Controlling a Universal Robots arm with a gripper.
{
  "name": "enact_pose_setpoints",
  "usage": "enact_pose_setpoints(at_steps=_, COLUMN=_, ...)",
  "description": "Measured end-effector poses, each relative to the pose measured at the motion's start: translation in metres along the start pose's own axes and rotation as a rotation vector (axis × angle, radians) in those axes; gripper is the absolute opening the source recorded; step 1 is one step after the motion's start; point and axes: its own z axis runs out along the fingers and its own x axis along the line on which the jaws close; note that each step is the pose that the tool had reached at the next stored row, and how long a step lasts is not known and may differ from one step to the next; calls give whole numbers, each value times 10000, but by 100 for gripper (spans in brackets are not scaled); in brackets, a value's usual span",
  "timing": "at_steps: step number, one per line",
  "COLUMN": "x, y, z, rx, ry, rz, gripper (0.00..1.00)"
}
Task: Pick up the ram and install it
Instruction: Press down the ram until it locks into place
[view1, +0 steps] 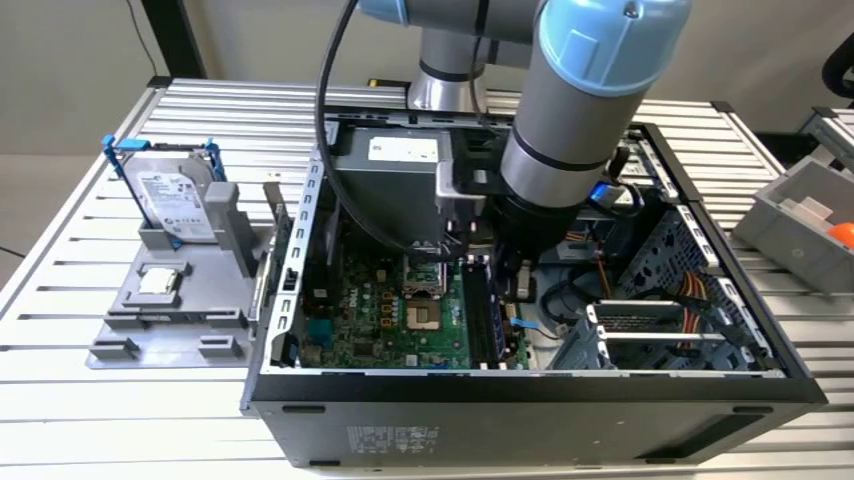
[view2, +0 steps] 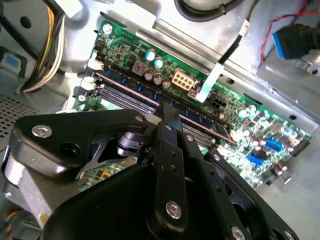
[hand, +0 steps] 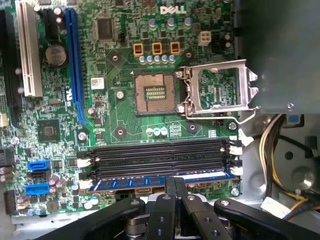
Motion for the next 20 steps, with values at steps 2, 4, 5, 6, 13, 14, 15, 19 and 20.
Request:
enact_pose_setpoints(at_steps=2, x=2, y=-1, z=35, rx=-12, ry=2, rz=-186, gripper=0)
enact_pose_setpoints(at_steps=4, x=3, y=0, z=42, rx=-18, ry=4, rz=-288, gripper=0)
enact_pose_setpoints(at_steps=5, x=3, y=0, z=42, rx=-19, ry=4, rz=-299, gripper=0)
enact_pose_setpoints(at_steps=6, x=3, y=0, z=42, rx=-20, ry=4, rz=-309, gripper=0)
enact_pose_setpoints(at_steps=13, x=17, y=-2, z=132, rx=-23, ry=16, rz=-310, gripper=0)
enact_pose_setpoints(at_steps=14, x=19, y=-2, z=152, rx=-23, ry=19, rz=-310, gripper=0)
enact_pose_setpoints(at_steps=15, x=21, y=-2, z=168, rx=-24, ry=21, rz=-310, gripper=0)
enact_pose_setpoints(at_steps=19, x=8, y=-1, z=67, rx=-20, ry=-12, rz=-309, gripper=0)
enact_pose_setpoints(at_steps=20, x=7, y=-1, z=14, rx=-23, ry=0, rz=-309, gripper=0)
